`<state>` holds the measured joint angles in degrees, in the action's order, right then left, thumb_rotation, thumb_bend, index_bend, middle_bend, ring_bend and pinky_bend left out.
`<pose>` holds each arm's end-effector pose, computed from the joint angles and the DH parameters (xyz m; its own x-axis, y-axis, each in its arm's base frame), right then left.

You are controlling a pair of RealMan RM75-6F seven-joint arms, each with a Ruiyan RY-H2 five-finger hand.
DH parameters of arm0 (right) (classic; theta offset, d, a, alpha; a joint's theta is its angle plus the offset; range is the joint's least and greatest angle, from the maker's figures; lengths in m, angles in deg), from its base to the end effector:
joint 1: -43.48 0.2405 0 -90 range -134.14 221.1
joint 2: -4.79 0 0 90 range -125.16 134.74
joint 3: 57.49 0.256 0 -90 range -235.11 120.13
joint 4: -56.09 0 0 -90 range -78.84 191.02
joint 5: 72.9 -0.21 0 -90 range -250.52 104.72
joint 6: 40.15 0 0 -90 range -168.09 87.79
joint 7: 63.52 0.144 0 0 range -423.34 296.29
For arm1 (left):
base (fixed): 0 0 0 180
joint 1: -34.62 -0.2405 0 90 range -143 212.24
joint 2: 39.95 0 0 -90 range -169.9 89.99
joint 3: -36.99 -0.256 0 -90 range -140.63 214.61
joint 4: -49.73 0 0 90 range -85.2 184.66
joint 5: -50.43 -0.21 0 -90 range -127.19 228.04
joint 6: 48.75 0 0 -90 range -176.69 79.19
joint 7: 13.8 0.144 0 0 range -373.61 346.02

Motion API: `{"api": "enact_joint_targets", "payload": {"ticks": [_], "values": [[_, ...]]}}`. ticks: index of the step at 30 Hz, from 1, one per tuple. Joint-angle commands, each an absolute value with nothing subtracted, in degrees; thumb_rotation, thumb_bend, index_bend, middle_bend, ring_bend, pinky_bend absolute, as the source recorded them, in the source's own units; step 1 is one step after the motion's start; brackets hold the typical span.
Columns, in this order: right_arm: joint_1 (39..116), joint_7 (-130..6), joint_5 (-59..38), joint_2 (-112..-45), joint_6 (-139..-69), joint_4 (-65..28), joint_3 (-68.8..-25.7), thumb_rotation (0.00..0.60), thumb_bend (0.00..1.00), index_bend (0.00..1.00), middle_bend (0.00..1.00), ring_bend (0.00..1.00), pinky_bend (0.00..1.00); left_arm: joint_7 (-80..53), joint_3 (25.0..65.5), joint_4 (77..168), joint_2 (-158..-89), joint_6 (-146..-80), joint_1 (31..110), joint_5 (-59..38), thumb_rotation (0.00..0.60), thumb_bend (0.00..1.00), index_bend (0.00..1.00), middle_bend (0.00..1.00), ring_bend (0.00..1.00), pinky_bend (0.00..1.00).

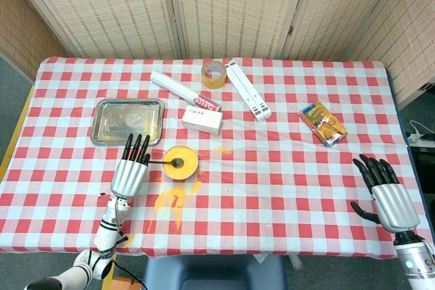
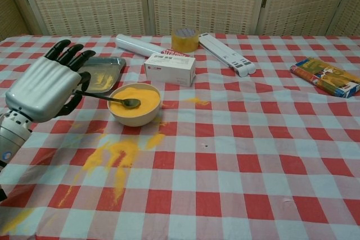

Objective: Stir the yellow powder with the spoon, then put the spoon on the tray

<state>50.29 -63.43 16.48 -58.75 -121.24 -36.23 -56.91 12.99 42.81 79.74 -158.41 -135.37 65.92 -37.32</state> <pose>-0.3055 -0.1821 0.1445 0.4161 -0.0962 0.9042 -0.9080 -0.0977 0.4074 -0.2205 0.3137 -0.0515 0.7552 -0.3842 0.5311 0.5039 -0.1780 -0.8452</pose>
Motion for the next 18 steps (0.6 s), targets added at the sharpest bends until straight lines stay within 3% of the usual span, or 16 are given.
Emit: {"api": "enact_joint_targets", "payload": {"ticks": [1, 18], "values": [[50.26, -63.41, 16.46, -58.75, -121.25, -36.21, -56.91, 0.600, 0.18, 0.00, 0.00, 0.00, 0.00, 13.04, 42.83, 79.79, -158.37, -135.32, 65.94, -37.31, 0.600, 0.46, 0.52, 0.08, 0.00, 0.00], [50.28, -63.34, 16.38, -58.57, -121.07, -36.41, -56.96, 0.600, 0.18, 0.00, 0.00, 0.00, 0.00, 13.51, 42.73, 80.87, -157.94, -135.60, 65.84, -37.55, 0.600, 0.46, 0.53, 0.08, 0.00, 0.00]]}}
